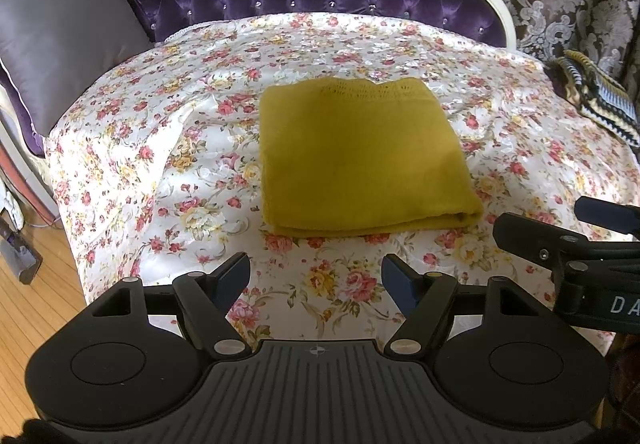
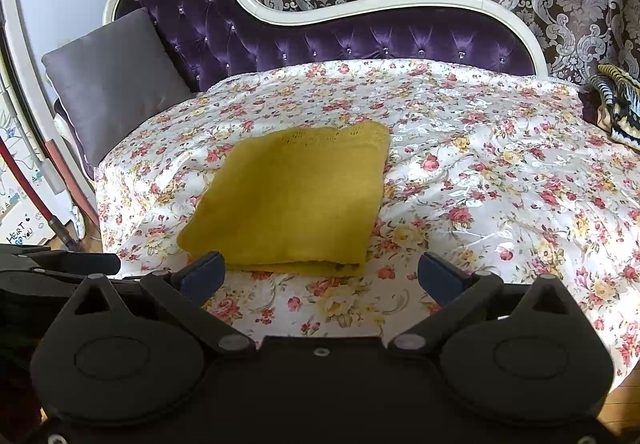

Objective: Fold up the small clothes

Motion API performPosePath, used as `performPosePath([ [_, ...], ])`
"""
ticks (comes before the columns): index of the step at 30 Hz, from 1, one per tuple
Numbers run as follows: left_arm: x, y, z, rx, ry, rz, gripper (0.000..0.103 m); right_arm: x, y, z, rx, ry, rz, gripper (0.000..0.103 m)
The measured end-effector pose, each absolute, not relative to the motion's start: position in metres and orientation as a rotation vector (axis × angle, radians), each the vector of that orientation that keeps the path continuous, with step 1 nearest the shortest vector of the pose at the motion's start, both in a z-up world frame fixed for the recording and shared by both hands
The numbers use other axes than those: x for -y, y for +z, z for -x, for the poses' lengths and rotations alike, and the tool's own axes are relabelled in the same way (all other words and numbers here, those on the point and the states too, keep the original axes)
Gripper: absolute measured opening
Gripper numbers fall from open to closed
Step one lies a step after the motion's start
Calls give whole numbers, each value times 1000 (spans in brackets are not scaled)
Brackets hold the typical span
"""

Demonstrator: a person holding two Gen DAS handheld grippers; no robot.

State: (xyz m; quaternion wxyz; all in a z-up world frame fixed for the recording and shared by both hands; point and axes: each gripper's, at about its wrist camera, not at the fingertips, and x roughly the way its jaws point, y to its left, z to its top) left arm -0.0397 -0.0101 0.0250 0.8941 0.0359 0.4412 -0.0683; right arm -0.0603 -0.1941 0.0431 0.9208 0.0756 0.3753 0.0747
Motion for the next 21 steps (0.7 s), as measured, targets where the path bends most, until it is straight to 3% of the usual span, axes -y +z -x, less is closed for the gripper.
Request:
performPosePath([
  [21, 11, 20, 33, -950, -148, -81, 71, 197, 36, 53, -797, 165, -172, 102],
])
